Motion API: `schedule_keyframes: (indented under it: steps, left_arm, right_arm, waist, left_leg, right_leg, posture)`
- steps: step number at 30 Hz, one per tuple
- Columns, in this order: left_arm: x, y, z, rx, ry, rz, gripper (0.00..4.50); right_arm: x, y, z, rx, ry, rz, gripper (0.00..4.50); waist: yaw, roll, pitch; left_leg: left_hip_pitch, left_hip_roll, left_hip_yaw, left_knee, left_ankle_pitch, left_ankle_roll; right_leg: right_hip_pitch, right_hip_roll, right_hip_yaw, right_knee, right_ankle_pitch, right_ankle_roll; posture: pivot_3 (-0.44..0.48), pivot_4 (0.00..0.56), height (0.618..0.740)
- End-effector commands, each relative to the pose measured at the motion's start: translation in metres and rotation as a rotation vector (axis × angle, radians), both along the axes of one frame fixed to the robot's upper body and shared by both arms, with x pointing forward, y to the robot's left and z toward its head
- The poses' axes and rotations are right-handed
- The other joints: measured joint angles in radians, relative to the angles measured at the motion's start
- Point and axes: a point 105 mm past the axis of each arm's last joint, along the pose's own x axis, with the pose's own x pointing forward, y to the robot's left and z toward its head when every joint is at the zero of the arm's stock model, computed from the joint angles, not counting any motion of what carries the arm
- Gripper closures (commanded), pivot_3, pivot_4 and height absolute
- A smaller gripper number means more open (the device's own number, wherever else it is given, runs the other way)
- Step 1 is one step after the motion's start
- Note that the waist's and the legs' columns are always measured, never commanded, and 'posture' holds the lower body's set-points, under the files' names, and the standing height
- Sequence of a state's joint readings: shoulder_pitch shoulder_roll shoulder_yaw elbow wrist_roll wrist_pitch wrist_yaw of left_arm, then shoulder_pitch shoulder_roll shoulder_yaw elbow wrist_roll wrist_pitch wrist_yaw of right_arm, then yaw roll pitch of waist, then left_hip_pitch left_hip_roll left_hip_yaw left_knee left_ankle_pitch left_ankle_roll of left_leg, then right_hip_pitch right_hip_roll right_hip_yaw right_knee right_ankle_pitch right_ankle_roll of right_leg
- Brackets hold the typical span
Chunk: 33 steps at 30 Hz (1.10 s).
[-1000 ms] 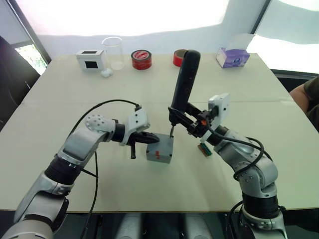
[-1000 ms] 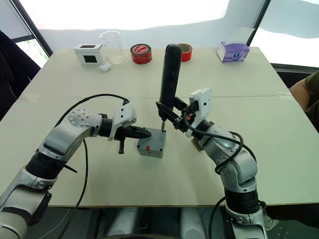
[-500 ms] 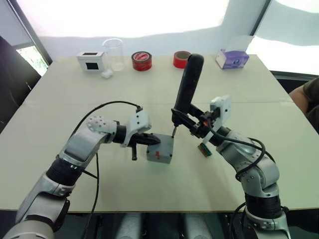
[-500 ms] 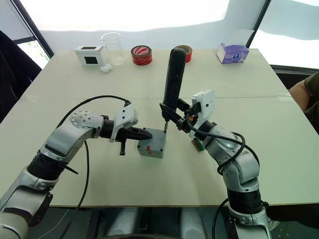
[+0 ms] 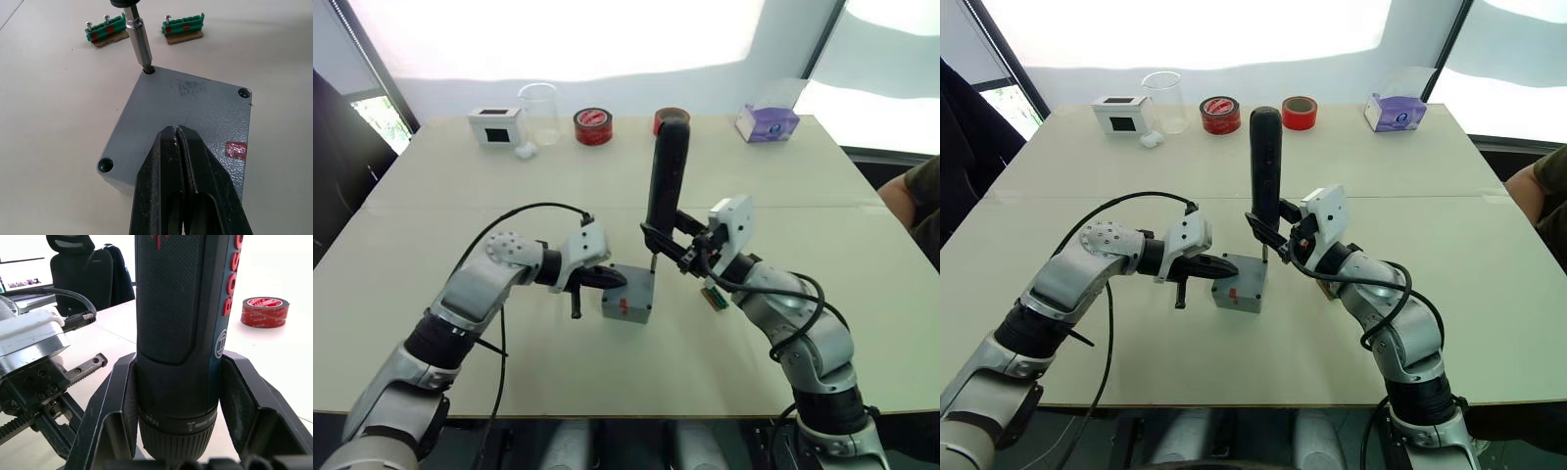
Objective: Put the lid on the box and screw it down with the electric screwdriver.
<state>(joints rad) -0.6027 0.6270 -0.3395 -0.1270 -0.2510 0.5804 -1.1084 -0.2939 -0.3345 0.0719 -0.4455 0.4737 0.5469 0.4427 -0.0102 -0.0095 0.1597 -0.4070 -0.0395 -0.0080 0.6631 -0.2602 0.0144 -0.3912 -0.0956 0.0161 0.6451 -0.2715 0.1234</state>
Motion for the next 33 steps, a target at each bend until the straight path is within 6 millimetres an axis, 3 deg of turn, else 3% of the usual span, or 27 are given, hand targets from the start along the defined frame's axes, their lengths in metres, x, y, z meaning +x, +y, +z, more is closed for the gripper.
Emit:
schedule_keyframes:
  steps: [1,17,28,29,31,33]
  left_arm:
    - [-0.002,0.002,-0.009,0.032,0.022,0.012,4.50]
    - [-0.003,0.002,-0.010,0.024,0.033,0.018,4.50]
    - [-0.002,0.001,-0.010,0.017,0.042,0.021,4.50]
    - [-0.002,0.000,-0.010,0.012,0.046,0.023,4.50]
    - [-0.002,0.000,-0.010,0.007,0.057,0.020,4.50]
    - [-0.003,0.000,-0.010,0.006,0.064,0.018,4.50]
  right_arm:
    - [0.001,-0.004,-0.041,-0.075,0.136,-0.019,2.77]
    - [0.001,-0.006,-0.046,-0.049,0.133,-0.031,2.77]
    - [0.002,-0.009,-0.035,-0.037,0.101,-0.022,2.77]
    - [0.003,-0.010,-0.024,-0.016,0.077,-0.024,2.77]
    - [0.009,-0.016,0.019,0.014,-0.024,-0.027,2.77]
    - [0.009,-0.020,0.049,0.025,-0.097,-0.018,2.77]
  waist:
    - [0.000,0.000,-0.001]
    - [0.001,-0.001,-0.005]
    - [0.001,-0.001,-0.006]
    - [0.002,-0.001,-0.006]
    - [0.000,-0.001,-0.005]
    - [0.002,0.001,-0.004]
  left_leg:
    - [0.000,0.000,0.000,0.000,0.000,0.000]
    - [0.000,0.000,0.000,0.000,0.000,0.000]
    - [0.000,0.000,-0.001,-0.001,0.000,0.000]
    - [0.000,0.000,-0.001,-0.001,0.000,0.000]
    - [0.000,0.000,-0.001,-0.001,0.000,0.000]
    - [-0.001,0.000,0.000,-0.001,0.000,0.000]
  right_leg:
    - [0.000,0.000,0.000,0.000,0.000,0.000]
    - [0.000,-0.001,0.000,0.000,0.000,0.000]
    - [0.000,-0.001,0.000,-0.001,0.000,-0.001]
    - [0.000,-0.002,0.000,-0.001,0.000,-0.001]
    - [0.000,-0.002,0.000,-0.001,0.000,-0.001]
    - [-0.001,-0.002,0.000,-0.001,0.000,0.000]
  posture:
    - [0.000,0.150,0.740]
    - [0.000,0.150,0.740]
    - [0.000,0.150,0.740]
    - [0.000,0.150,0.740]
    - [0.000,0.150,0.740]
    - [0.000,0.150,0.740]
